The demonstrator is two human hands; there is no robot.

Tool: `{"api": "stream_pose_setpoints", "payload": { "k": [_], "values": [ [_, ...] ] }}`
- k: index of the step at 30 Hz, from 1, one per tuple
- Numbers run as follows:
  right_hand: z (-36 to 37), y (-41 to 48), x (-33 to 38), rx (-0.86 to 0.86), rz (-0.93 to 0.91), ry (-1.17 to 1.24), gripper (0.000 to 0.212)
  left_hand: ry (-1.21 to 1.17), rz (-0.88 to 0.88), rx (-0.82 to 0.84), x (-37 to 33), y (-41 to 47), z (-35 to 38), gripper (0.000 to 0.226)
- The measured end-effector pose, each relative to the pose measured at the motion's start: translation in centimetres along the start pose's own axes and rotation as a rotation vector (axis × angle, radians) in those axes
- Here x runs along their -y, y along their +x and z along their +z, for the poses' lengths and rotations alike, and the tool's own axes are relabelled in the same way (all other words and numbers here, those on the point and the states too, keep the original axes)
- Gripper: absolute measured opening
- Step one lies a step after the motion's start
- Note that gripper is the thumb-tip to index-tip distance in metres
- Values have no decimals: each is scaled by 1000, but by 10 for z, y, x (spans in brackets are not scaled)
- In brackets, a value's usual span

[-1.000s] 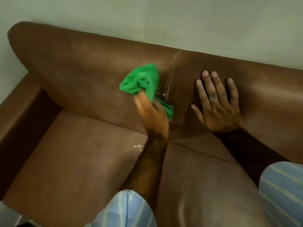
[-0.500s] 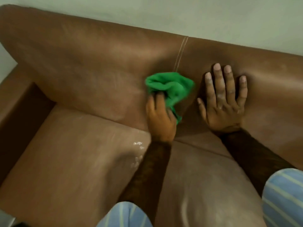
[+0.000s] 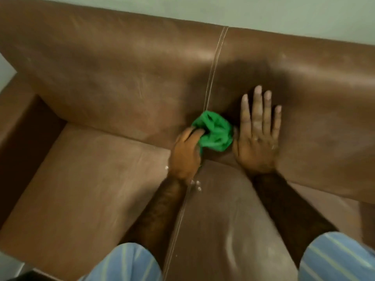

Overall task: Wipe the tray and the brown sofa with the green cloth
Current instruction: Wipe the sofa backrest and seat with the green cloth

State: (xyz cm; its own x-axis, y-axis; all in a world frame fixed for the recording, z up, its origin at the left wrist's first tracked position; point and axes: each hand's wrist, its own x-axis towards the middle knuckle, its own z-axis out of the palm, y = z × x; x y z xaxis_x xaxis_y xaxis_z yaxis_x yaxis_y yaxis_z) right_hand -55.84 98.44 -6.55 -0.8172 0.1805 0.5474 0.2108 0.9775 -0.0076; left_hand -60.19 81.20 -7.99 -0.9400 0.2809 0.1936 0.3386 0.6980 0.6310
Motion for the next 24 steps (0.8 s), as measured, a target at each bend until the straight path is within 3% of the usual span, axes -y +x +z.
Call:
{"api": "stream_pose_setpoints", "payload": {
  "k": [2, 5, 7, 9, 12, 16, 20, 22, 24],
  "values": [
    [-1, -52, 9, 195, 61, 76, 68, 100, -69, 48, 49, -25, -12, 49],
    [-1, -157, 14, 452, 240, 89, 73, 287, -413, -12, 117, -53, -39, 48],
    [-2, -224, 19, 588, 347, 55, 83, 332, -580, 36, 147, -67, -44, 44],
    [-2, -273, 30, 723, 371, 39, 91, 341, -632, 60, 151, -75, -32, 42],
    [11, -312, 44, 735, 395, -5, 84, 347, -429, 135, 120, -80, 29, 49],
    [28, -329, 43, 633, 412, -37, 78, 245, -15, 484, 55, -102, 97, 55],
    [28, -338, 54, 623, 435, -17, 78, 182, 364, 596, 101, -140, 46, 45],
    [28, -337, 56, 624, 436, -12, 78, 247, 296, 480, 149, -138, 13, 49],
    [30, -335, 52, 633, 434, -23, 79, 344, -32, 303, 178, -109, -1, 49]
  ]
}}
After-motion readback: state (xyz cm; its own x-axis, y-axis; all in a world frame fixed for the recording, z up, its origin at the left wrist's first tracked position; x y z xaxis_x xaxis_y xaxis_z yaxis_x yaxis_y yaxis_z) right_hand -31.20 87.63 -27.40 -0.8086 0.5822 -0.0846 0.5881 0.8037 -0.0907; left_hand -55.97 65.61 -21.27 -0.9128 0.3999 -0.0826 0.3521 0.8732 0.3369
